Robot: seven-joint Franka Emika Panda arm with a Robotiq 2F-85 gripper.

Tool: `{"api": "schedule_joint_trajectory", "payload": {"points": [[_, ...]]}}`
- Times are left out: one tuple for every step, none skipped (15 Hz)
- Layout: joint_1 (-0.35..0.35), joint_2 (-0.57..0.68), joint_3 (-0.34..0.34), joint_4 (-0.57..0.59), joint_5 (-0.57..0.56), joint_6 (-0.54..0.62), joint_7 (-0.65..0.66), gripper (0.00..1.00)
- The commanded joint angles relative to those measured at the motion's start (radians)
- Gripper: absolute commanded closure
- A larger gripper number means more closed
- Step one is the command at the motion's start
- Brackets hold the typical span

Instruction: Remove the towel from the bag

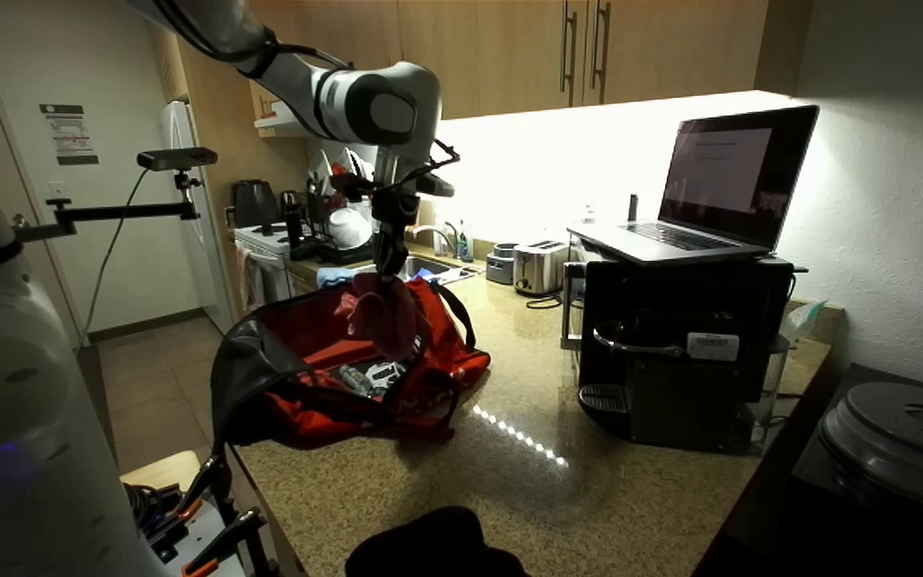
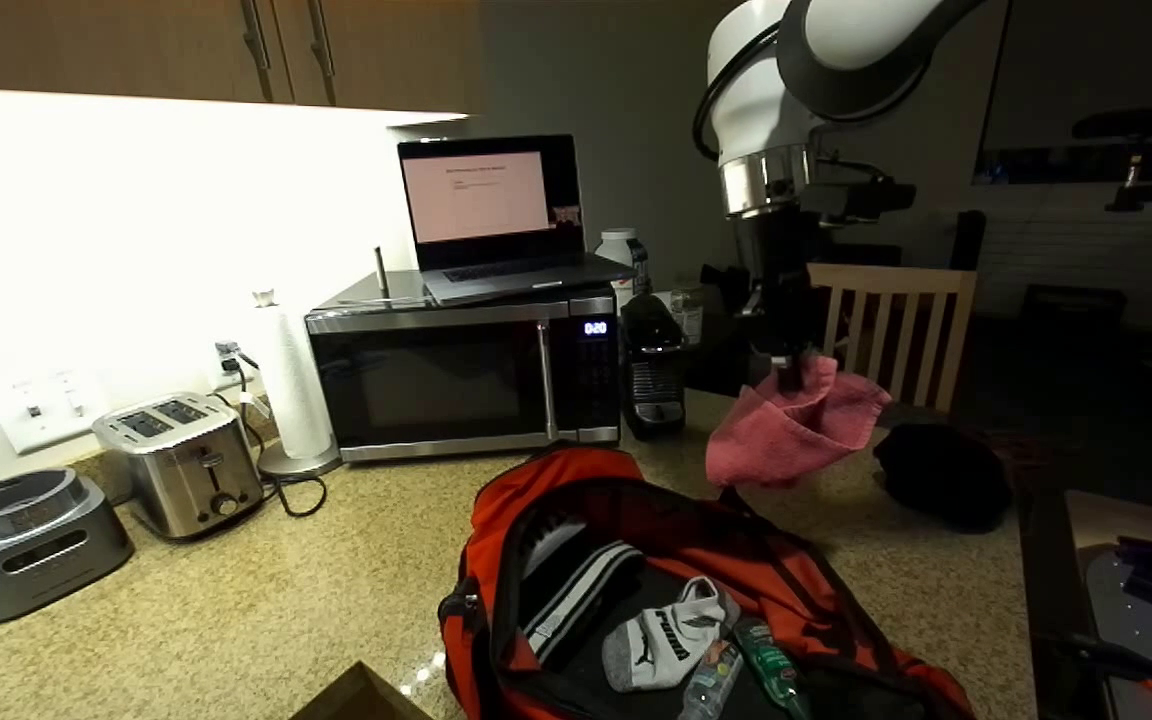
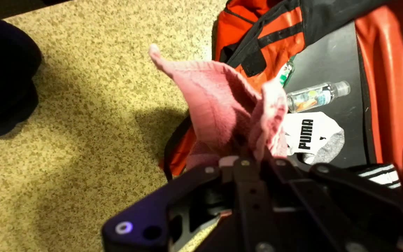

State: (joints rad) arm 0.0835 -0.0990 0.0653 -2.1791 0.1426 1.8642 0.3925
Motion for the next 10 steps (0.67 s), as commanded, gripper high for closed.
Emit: {"api": "schedule_joint_trajectory", "payload": {"points": [[-0.026, -0.050, -0.005, -0.066, 0.016, 0.049, 0.060, 0.95], [-0.031, -0.058, -0.009, -0.079, 0.019, 0.058, 0.072, 0.95], [-0.037, -0.074, -0.014, -0.097, 0.025, 0.068, 0.084, 0.95], [-0.044, -0.090, -0.019, -0.117, 0.030, 0.078, 0.097, 0.95], [-0.051, -0.104, -0.023, -0.132, 0.032, 0.085, 0.107, 0.95], [-0.058, -0.120, -0.027, -0.149, 0.032, 0.090, 0.117, 0.95], [-0.066, -0.138, -0.030, -0.166, 0.031, 0.095, 0.129, 0.95], [-0.073, -0.154, -0.033, -0.181, 0.030, 0.099, 0.138, 0.95], [-0.081, -0.171, -0.035, -0.194, 0.029, 0.101, 0.148, 0.95], [-0.093, -0.173, -0.041, -0.201, 0.024, 0.108, 0.147, 0.95]]}}
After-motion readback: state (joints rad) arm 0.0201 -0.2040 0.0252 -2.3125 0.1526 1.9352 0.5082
